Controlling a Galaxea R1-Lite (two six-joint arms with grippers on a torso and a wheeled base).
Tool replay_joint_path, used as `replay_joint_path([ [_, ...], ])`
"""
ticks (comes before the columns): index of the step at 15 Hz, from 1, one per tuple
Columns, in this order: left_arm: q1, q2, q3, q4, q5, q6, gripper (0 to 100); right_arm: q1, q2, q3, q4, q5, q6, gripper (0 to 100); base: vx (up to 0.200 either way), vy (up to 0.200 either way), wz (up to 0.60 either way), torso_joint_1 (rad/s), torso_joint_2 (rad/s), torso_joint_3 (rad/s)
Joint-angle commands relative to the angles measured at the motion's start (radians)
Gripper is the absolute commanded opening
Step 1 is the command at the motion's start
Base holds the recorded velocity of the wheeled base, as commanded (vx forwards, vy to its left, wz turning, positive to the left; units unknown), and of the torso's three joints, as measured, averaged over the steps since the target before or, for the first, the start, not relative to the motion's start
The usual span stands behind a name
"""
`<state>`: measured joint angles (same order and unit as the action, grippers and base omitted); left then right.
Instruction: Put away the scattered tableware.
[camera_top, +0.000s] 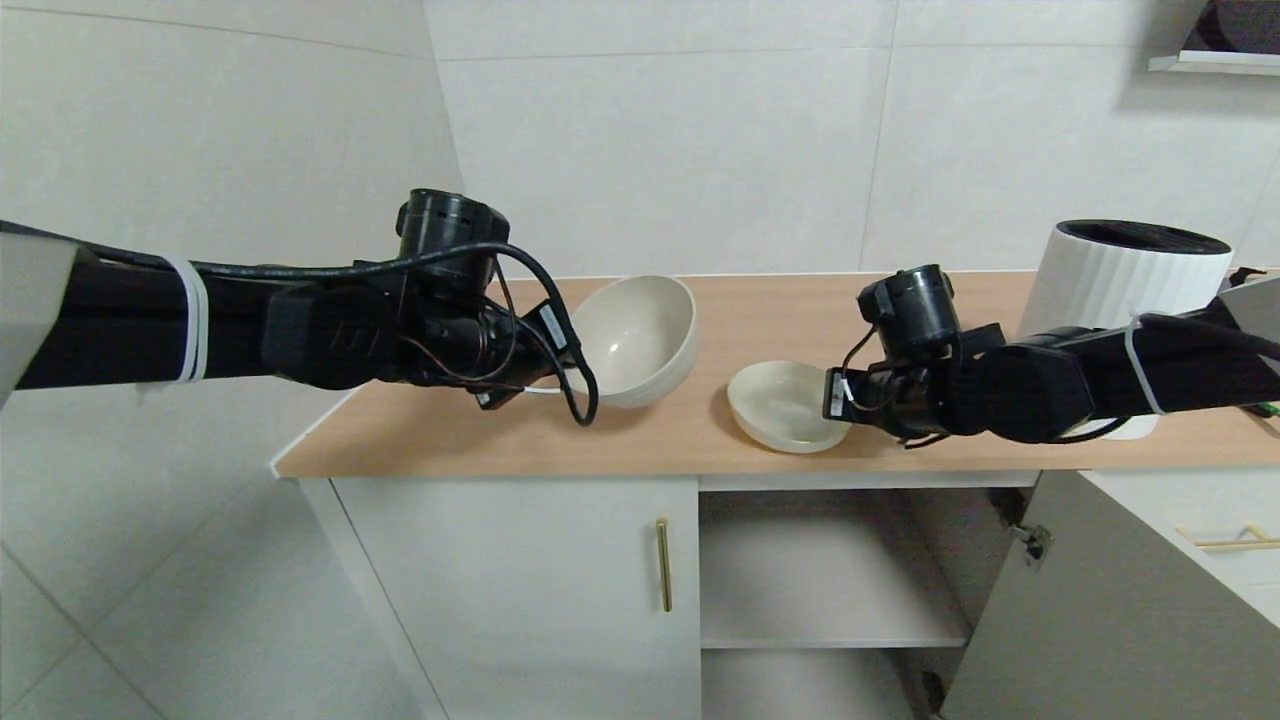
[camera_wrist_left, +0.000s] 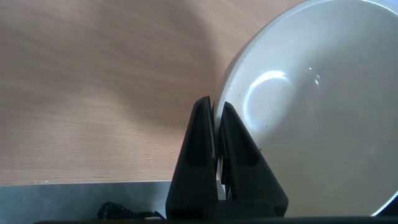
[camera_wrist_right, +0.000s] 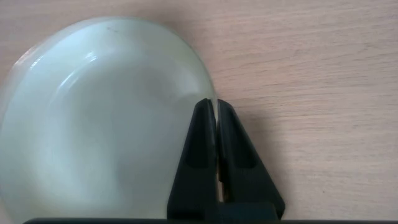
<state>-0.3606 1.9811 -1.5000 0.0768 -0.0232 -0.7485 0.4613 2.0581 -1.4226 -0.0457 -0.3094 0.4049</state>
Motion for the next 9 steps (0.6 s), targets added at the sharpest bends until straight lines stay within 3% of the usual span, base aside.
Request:
replay_joint_path([
  [1, 0.002, -0.002, 0.000, 0.000, 0.000, 0.000, 0, 0.000, -0.018, 0.001, 0.001, 0.003, 0.002, 0, 0.000, 0.000, 0.00, 0.000, 0.00, 0.000],
  [6, 0.006, -0.039, 0.030, 0.000, -0.001, 0.001, 0, 0.000, -0.062, 0.008, 0.009, 0.013, 0.005, 0, 0.000, 0.000, 0.00, 0.000, 0.00, 0.000],
  [9, 0.005, -0.119, 0.106, -0.002, -0.009, 0.008, 0, 0.000, -0.190, 0.077, 0.015, 0.098, 0.022, 0, 0.000, 0.000, 0.00, 0.000, 0.00, 0.000],
])
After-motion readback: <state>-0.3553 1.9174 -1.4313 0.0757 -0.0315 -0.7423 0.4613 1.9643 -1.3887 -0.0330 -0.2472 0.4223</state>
